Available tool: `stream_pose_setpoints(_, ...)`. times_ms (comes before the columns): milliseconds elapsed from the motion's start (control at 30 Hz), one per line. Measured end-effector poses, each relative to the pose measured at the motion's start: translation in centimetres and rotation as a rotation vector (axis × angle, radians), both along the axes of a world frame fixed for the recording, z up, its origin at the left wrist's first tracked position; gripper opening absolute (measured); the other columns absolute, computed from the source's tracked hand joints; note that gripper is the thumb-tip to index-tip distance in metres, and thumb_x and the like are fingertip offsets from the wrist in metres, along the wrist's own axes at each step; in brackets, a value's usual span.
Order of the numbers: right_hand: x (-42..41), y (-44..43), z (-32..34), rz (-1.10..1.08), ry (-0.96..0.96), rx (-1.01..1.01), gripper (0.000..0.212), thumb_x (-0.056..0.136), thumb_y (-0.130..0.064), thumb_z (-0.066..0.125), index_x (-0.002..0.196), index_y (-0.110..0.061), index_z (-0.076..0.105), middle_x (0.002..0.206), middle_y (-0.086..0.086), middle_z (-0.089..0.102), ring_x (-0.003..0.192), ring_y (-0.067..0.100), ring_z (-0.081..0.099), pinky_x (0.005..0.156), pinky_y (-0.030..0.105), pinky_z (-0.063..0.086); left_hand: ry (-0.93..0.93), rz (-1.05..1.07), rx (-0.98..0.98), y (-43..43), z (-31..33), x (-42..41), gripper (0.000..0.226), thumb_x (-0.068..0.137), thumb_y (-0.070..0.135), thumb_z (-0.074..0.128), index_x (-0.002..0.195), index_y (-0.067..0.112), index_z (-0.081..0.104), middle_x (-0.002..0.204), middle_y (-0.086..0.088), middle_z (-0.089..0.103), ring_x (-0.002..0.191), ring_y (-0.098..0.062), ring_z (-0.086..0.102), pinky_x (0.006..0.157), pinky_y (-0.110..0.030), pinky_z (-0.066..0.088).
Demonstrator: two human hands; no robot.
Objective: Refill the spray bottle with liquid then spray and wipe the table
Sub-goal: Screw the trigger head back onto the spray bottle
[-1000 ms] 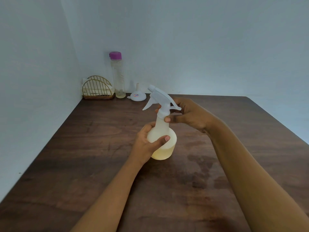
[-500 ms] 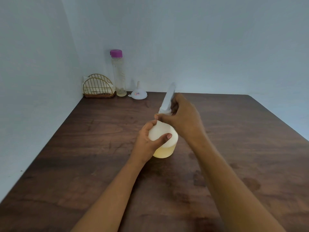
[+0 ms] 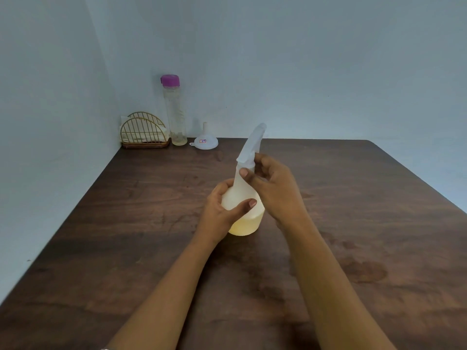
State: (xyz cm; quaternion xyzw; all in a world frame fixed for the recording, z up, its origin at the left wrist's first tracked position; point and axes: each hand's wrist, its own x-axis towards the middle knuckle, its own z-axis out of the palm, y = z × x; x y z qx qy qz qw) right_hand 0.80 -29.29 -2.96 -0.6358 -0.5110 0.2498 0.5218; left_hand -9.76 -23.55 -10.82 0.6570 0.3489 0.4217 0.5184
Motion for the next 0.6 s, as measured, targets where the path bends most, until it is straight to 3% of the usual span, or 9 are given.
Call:
stream_pose_setpoints(100,-0.5,0.5,0.0,-0.082,-0.145,0.053,0.04,0.089,-0.029,0.063,0.127,-0.019,0.057,0.119,-0.007,0.065,0.101,-0.001,0.055,0.081,0.005,0.044,-0.02,0.01,0.007,-0.1,0.2,-0.1,0.052,0.055,0.057,0.07,0.104,0.045,0.055,0.112,0.001,0.064,0.099,-0.012,0.063,0.077,-0.026,0.054)
stream_pose_setpoints(167,-0.7,0.6,-0.2,-0.148,-0.281,0.073,0.042,0.088,-0.031,0.064,0.127,-0.019,0.057,0.118,-0.007,0.065,0.098,-0.004,0.05,0.069,-0.002,0.034,-0.015,0.004,0.009,-0.2,0.2,-0.1,0.052,0.056,0.057,0.069,0.105,0.045,0.054,0.113,-0.001,0.064,0.1,-0.015,0.063,0.079,-0.031,0.055)
stream_pose_setpoints(233,-0.4,0.5,-0.2,-0.133,-0.306,0.083,0.042,0.087,-0.031,0.064,0.126,-0.017,0.057,0.118,-0.006,0.065,0.099,-0.002,0.051,0.073,0.001,0.036,-0.007,0.004,0.011,-0.2,0.2,-0.1,0.055,0.057,0.057,0.07,0.107,0.043,0.054,0.114,-0.001,0.064,0.101,-0.015,0.063,0.08,-0.032,0.055)
stream_pose_setpoints(333,1.0,0.3,1.1,0.043,-0.251,0.012,0.036,0.089,-0.026,0.062,0.124,-0.017,0.058,0.116,-0.007,0.064,0.103,0.003,0.056,0.092,0.02,0.047,-0.016,0.001,-0.014,-0.1,0.1,-0.1,0.063,0.057,0.056,0.072,0.114,0.034,0.058,0.113,0.0,0.065,0.102,-0.013,0.063,0.084,-0.033,0.054)
stream_pose_setpoints(400,2.2,0.4,1.8,0.181,-0.241,-0.027,0.025,0.09,-0.022,0.061,0.114,-0.023,0.06,0.11,-0.008,0.066,0.103,0.005,0.059,0.096,0.029,0.049,-0.008,-0.006,-0.02,0.1,0.0,0.0,0.067,0.057,0.056,0.073,0.117,0.03,0.059,0.114,-0.001,0.065,0.105,-0.017,0.062,0.088,-0.039,0.054)
stream_pose_setpoints(467,3.2,0.6,2.0,0.293,-0.192,-0.054,0.019,0.09,-0.019,0.06,0.107,-0.029,0.059,0.109,-0.006,0.066,0.105,0.007,0.061,0.092,0.031,0.052,0.004,-0.005,-0.015,0.0,0.0,0.0,0.067,0.057,0.057,0.072,0.117,0.03,0.059,0.115,0.0,0.064,0.105,-0.017,0.061,0.089,-0.04,0.053)
stream_pose_setpoints(600,4.4,1.3,2.5,0.465,-0.121,-0.12,0.027,0.093,-0.014,0.055,0.117,-0.024,0.056,0.113,-0.006,0.065,0.102,0.004,0.063,0.077,0.021,0.055,0.02,-0.009,-0.025,0.2,0.0,0.0,0.073,0.057,0.058,0.072,0.121,0.025,0.059,0.117,0.001,0.064,0.107,-0.018,0.06,0.092,-0.044,0.052)
